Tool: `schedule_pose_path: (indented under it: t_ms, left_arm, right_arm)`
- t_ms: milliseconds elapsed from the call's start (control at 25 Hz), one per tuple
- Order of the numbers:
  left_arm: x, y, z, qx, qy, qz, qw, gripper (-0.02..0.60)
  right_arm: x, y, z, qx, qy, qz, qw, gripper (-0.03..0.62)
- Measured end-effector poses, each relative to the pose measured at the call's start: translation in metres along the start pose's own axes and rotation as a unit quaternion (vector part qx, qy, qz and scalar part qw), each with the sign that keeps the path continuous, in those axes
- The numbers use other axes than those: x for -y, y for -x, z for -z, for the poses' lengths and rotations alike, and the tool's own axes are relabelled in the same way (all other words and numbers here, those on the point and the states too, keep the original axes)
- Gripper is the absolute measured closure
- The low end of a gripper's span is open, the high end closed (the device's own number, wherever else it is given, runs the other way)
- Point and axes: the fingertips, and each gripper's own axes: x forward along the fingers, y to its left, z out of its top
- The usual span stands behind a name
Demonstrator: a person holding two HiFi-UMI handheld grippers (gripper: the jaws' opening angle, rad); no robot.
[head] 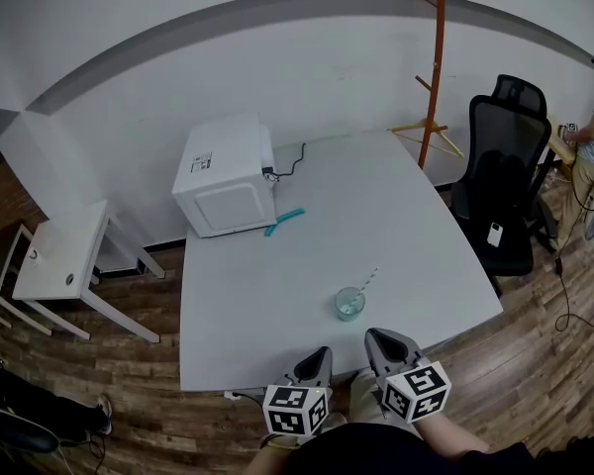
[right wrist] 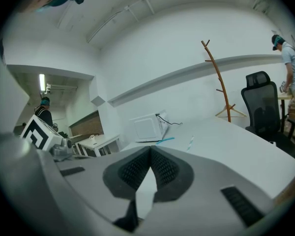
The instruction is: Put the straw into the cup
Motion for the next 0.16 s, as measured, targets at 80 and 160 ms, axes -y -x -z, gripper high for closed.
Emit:
schedule_pose_path:
  t_ms: [80, 160]
  left_arm:
    - [-0.0005, -0.0018, -0.0007, 0.0, 0.0, 0.001, 1.0, 0.563]
    - [-0.0013, -0.0035, -0.0009, 0.0, 0.0, 0.001, 1.0, 0.563]
  right_arm:
    - [-0.0002, -0.0024, -0.0002, -0.002, 0.003, -0.003, 1.0, 0.566]
    - [-0.0008, -0.0048, 0.0, -0.004, 0.006, -0.007, 1.0, 0.566]
